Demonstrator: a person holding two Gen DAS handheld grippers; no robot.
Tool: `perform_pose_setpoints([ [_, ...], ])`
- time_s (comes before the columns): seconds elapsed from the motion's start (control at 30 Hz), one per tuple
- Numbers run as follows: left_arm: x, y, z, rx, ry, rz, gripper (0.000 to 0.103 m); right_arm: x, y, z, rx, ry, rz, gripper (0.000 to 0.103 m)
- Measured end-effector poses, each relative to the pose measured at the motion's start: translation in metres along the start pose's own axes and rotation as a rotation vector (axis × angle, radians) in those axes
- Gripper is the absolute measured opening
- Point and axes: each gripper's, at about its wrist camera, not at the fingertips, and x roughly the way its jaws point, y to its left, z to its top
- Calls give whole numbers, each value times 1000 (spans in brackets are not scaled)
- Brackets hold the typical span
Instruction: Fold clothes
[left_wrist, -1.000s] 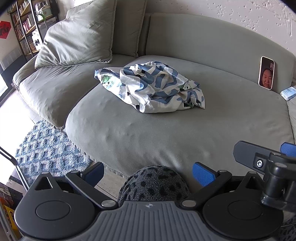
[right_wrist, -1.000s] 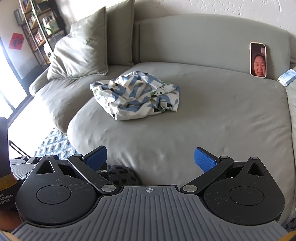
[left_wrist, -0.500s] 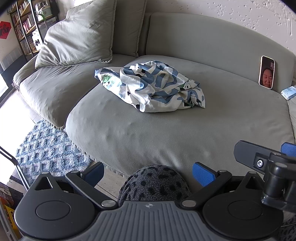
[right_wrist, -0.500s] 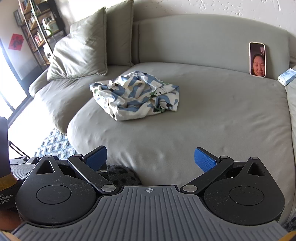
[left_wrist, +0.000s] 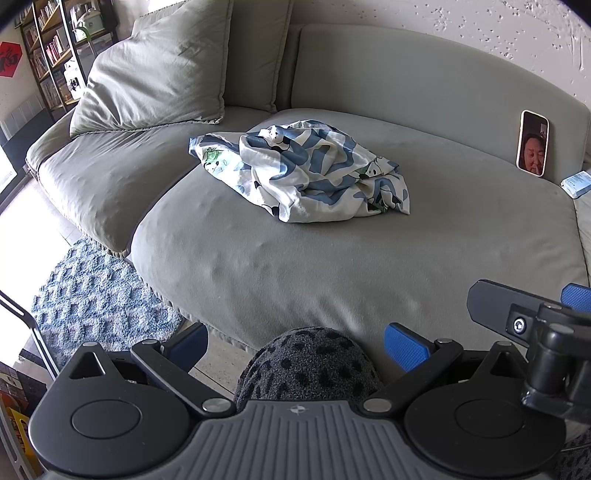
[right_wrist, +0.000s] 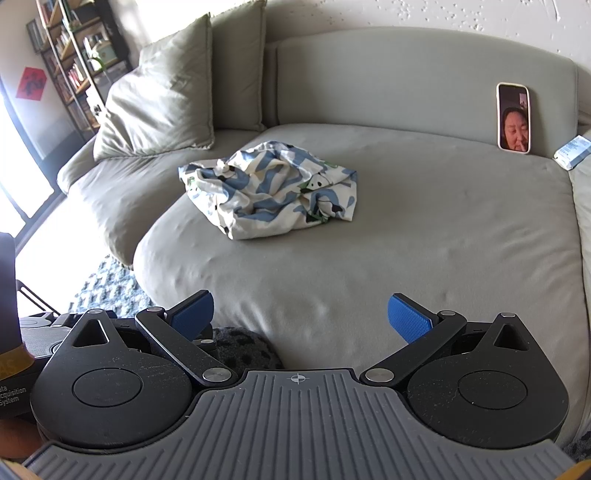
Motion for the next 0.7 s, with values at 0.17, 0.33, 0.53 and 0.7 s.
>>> perform_pose_setpoints([
  [0.17, 0, -1, 0, 1, 2, 0, 102, 0, -1, 0, -1, 0, -1, 103],
  [0.33, 0, -1, 1, 0, 3, -1, 102, -1, 0, -2, -1, 0, -2, 103],
  [0.53, 1, -2, 1, 0, 2, 0, 102, -1, 0, -1, 0, 0, -2, 103],
  [0.7, 1, -2, 1, 1, 1, 1, 102, 0, 0, 0, 1, -1, 0, 103],
])
